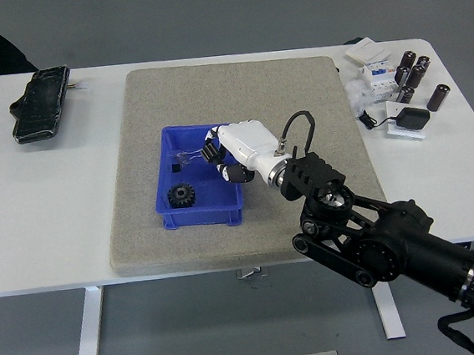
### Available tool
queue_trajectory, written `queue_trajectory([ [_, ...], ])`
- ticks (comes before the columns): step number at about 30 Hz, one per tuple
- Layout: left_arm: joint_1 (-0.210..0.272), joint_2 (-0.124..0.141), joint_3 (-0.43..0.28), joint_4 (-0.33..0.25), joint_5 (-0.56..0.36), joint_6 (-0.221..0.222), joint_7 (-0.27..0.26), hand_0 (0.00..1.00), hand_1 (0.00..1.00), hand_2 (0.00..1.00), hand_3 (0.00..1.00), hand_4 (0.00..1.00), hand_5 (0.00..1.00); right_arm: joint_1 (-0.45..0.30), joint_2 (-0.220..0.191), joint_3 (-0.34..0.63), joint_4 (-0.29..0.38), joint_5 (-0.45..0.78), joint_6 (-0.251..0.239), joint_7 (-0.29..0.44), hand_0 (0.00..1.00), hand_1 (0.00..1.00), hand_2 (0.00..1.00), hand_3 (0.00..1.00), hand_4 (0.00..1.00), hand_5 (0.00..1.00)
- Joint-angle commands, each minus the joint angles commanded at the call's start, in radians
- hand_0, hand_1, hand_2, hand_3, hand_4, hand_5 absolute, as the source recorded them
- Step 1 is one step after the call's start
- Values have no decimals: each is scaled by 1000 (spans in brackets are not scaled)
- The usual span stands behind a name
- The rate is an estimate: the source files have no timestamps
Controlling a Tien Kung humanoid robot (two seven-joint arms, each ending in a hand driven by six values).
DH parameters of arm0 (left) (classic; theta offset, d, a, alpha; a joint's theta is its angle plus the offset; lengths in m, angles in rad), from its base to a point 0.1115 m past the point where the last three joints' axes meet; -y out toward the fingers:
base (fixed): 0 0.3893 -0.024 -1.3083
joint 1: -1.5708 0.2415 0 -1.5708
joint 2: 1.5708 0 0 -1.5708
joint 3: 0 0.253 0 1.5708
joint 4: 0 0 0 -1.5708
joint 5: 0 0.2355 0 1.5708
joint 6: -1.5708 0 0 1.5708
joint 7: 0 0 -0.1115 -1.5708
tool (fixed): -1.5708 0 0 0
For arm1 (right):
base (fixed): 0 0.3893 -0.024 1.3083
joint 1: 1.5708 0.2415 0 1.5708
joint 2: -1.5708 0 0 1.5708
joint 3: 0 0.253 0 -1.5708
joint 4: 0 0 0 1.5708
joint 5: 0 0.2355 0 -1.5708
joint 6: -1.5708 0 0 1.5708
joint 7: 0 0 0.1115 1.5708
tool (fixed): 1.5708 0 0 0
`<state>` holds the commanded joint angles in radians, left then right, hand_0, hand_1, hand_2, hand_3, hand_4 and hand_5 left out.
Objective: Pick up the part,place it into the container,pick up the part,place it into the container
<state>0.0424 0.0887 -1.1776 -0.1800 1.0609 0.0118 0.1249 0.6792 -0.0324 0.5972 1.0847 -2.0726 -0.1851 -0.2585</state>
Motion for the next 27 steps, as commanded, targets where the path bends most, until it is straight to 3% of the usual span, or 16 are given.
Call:
queue_trajectory([
  [1, 0, 0, 0, 0, -1, 0, 0, 640, 617, 585, 595, 641, 292, 0, 1, -1, 2, -1, -4, 2, 953, 895, 878, 791, 538, 180],
  [2, 0, 1, 0, 0, -1, 0, 0, 640, 617, 585, 595, 641, 295, 1, 1, -2, 5, 0, -7, 4, 998, 979, 961, 932, 685, 256],
  [13, -1, 2, -4, 0, 3, 0, 0, 640, 617, 585, 595, 641, 296, -9, 1, 13, 23, 24, -36, 28, 998, 997, 973, 957, 738, 282],
  [14, 0, 2, -5, 0, 3, 0, 0, 640, 617, 585, 595, 641, 298, -17, -3, 32, 35, 41, -44, 37, 998, 985, 956, 947, 770, 321],
  [19, 4, 2, -3, 0, -1, 0, 0, 640, 617, 585, 595, 641, 298, -78, -34, 152, 118, 143, -102, 102, 998, 985, 956, 947, 770, 321],
  [20, 5, 2, -3, 0, -3, 0, 1, 640, 618, 585, 595, 641, 299, -93, -43, 182, 135, 168, -116, 120, 983, 925, 896, 894, 764, 316],
  [22, 8, 3, -3, 0, -6, 1, 1, 640, 618, 585, 595, 641, 299, -129, -66, 242, 156, 223, -141, 164, 983, 925, 896, 894, 764, 316],
  [25, 14, 3, -5, 0, -8, 2, 4, 640, 618, 585, 595, 641, 299, -181, -91, 332, 153, 327, -156, 237, 983, 925, 896, 894, 764, 316],
  [26, 16, 3, -6, 0, -9, 3, 5, 640, 617, 584, 594, 640, 298, -198, -97, 357, 146, 363, -153, 262, 904, 858, 830, 839, 761, 332],
  [27, 20, 3, -7, 0, -11, 4, 7, 640, 617, 584, 594, 640, 298, -227, -105, 395, 132, 417, -147, 302, 904, 858, 830, 839, 761, 332],
])
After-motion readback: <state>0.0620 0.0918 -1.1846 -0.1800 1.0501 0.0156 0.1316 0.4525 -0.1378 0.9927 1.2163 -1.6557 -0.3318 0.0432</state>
